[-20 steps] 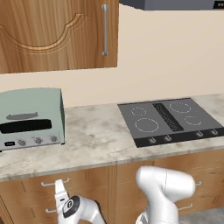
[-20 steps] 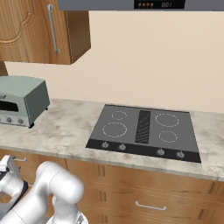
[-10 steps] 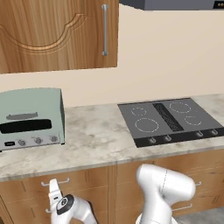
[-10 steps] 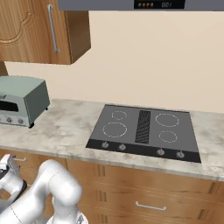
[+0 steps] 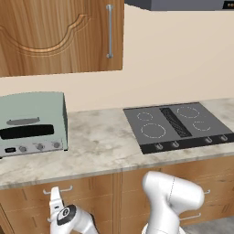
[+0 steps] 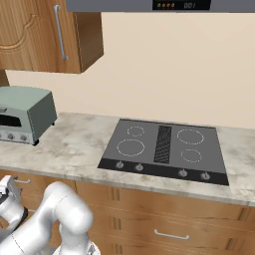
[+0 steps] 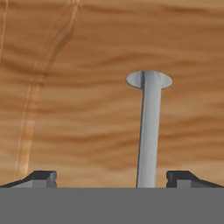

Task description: Take the pizza cutter from the drawer on the left and place it on the dining counter for cutting.

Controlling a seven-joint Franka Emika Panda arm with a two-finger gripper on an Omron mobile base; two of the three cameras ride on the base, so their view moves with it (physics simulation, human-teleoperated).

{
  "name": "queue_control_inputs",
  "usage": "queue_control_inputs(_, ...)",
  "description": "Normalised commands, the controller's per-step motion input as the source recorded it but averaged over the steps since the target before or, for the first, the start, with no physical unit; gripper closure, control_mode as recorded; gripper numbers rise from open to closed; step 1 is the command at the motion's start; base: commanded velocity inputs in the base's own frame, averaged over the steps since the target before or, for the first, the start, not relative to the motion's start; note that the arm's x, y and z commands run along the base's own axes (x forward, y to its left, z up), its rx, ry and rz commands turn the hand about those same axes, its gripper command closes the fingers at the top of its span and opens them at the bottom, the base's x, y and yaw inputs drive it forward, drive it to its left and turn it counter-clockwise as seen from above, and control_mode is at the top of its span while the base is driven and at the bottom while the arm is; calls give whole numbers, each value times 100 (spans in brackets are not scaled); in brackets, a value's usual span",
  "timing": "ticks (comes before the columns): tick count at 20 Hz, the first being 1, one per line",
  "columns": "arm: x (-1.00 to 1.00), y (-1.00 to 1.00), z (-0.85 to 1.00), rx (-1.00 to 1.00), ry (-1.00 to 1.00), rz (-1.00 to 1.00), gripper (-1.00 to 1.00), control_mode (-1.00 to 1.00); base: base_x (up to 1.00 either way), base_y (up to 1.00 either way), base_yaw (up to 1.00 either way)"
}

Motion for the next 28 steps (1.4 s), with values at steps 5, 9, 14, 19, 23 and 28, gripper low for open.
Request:
queue_control_inputs(5, 0, 0, 3, 0, 1, 0, -100, -100, 0, 0, 0)
queue_control_inputs(9, 0, 0, 0, 0, 0, 0, 100, -100, 0, 0, 0)
queue_control_inputs(14, 0, 0, 0, 0, 0, 0, 100, -100, 0, 0, 0)
queue_control_inputs(19, -18, 1, -1, 0, 0, 0, 100, -100, 0, 0, 0)
queue_control_inputs(23, -94, 2, -9, 0, 0, -3, 100, -100, 0, 0, 0)
queue_control_inputs(28, -100, 0, -6, 0, 0, -7, 100, -100, 0, 0, 0)
